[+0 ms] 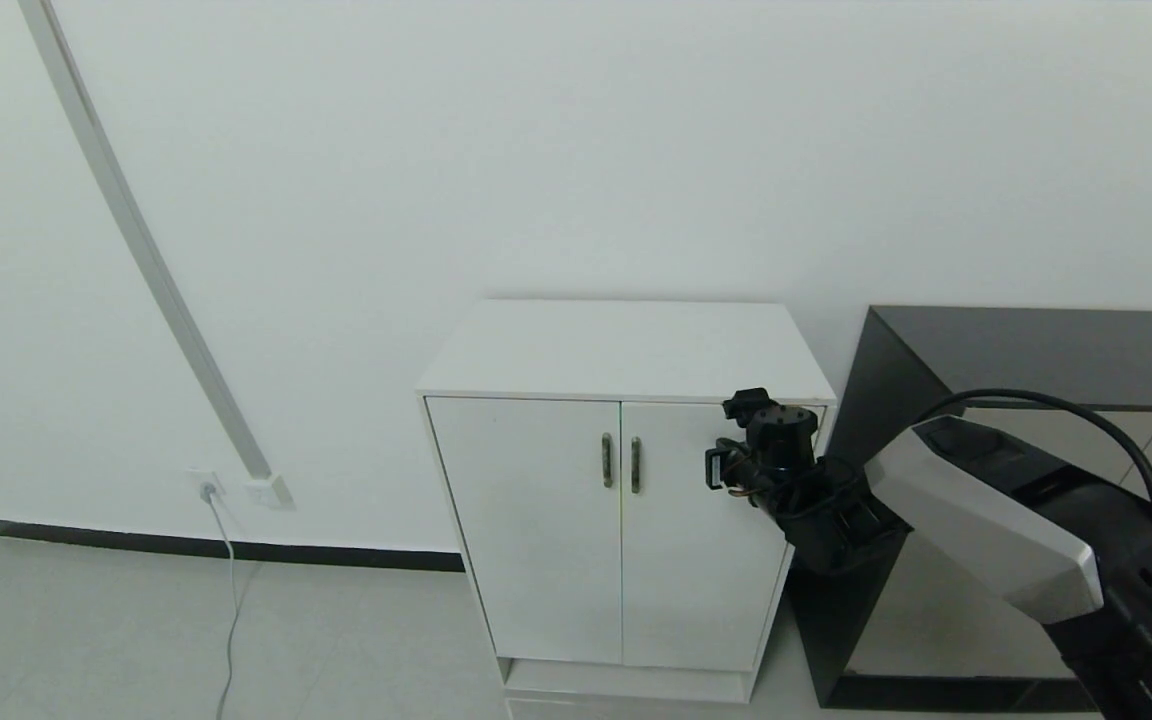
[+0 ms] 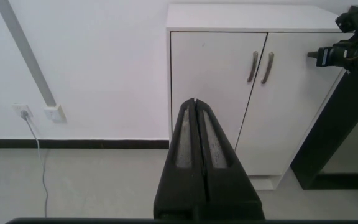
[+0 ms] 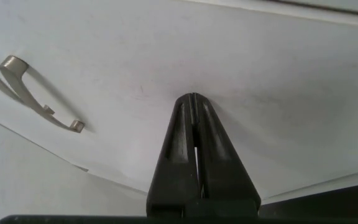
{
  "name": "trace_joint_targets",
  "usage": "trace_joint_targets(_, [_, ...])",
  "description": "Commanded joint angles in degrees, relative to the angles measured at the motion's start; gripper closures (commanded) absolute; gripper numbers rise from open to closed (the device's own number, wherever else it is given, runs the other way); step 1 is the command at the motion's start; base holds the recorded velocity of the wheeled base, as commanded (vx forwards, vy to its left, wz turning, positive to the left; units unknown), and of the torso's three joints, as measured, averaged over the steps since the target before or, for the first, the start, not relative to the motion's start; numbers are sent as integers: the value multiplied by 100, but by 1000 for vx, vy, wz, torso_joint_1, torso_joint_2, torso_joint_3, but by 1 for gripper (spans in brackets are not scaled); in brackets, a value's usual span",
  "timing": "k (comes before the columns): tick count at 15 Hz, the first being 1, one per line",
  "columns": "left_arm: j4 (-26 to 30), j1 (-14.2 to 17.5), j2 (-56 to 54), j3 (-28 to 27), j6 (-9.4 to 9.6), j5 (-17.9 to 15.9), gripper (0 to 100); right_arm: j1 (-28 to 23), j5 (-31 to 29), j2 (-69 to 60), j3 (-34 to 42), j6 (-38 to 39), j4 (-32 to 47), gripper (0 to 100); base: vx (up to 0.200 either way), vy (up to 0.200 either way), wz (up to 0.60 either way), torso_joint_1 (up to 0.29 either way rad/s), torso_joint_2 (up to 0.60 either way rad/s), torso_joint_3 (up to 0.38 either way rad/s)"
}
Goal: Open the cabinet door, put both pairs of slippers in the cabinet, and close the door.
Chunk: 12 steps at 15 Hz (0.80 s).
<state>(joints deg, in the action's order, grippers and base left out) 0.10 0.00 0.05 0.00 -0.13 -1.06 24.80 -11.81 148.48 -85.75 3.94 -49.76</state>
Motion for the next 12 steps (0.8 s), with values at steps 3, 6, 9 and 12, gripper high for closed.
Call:
trace_joint_targets(3, [-1, 0, 4, 0, -4, 1, 100, -10, 12, 5, -82, 2, 37, 100, 0, 0, 0, 0, 0, 0])
trace_joint_targets(6, [-1, 0, 4, 0, -4, 1, 100, -10, 12, 5, -91, 2, 46, 100, 0, 0, 0, 0, 0, 0])
trace_joint_targets(9, [-1, 0, 4, 0, -4, 1, 100, -10, 12, 5, -109, -7, 54, 100, 0, 0, 0, 0, 0, 0])
trace_joint_targets(12, [-1, 0, 4, 0, 5, 1, 100, -10, 12, 5, -153, -7, 89, 100, 0, 0, 0, 0, 0, 0])
